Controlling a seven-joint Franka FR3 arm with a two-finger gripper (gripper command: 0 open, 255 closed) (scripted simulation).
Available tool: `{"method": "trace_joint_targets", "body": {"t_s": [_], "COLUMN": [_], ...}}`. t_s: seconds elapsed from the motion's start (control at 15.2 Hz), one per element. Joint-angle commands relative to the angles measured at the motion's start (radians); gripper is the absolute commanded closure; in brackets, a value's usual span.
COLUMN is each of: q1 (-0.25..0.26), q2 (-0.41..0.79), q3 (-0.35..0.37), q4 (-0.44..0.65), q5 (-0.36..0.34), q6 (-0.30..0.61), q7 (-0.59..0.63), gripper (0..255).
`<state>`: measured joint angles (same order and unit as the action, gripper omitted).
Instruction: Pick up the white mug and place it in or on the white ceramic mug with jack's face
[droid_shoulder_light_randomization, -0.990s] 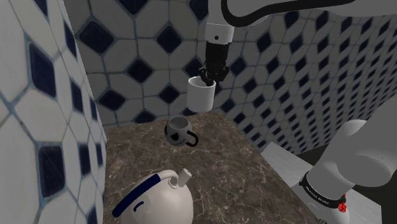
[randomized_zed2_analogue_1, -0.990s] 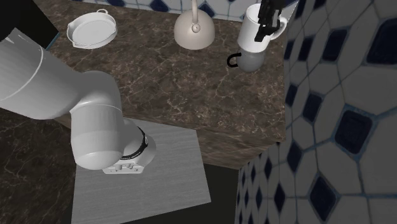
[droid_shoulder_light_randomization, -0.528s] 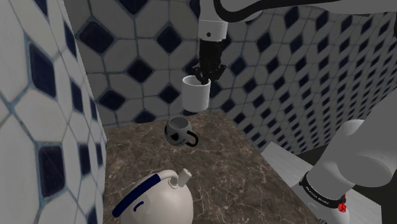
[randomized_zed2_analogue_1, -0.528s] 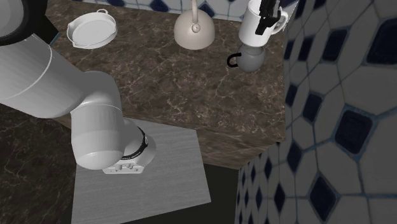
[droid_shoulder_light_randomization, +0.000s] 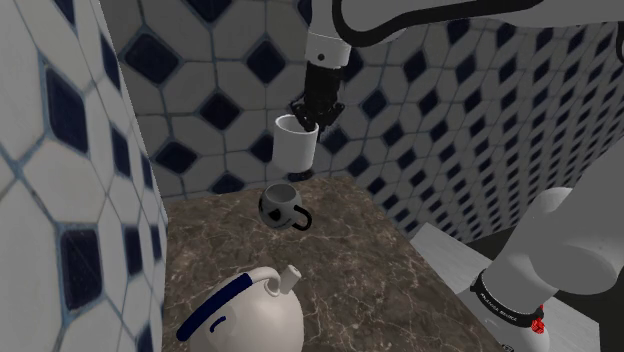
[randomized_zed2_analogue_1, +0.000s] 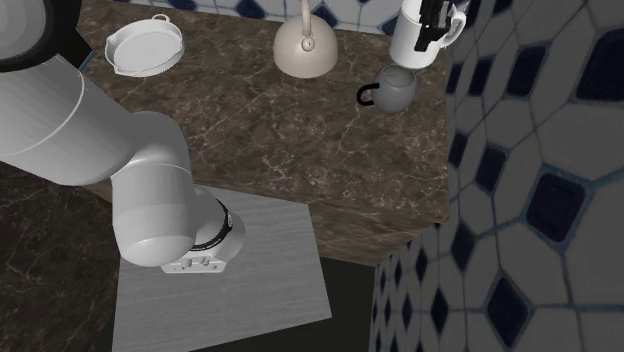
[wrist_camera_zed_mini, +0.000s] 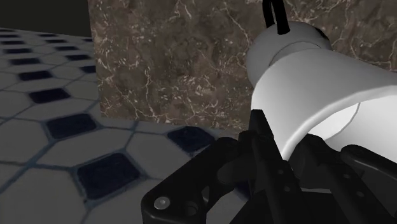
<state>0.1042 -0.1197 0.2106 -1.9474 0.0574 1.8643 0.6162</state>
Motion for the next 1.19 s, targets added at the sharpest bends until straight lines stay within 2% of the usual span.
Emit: {"method": "trace_joint_targets", "body": {"t_s": [0.0,0.33,0.86,0.92,1.12], "q1": [0.020,0.026,0.025,0.025,0.026], "q2": [0.102,0.117,0.117,0.116,0.114], "q3": [0.025,0.021,0.021,0.021,0.022], "q4": [-0.021,-0.066,-0.066,-0.067,-0.069], "q5": [-0.003,-0.006,-0.006,-0.006,-0.005], "q6": [0.033,0.093,0.093,0.093,0.093], "q7": [0.004,0.004,0.004,0.004,0.005], "gripper": [255,255,255,0,0]}}
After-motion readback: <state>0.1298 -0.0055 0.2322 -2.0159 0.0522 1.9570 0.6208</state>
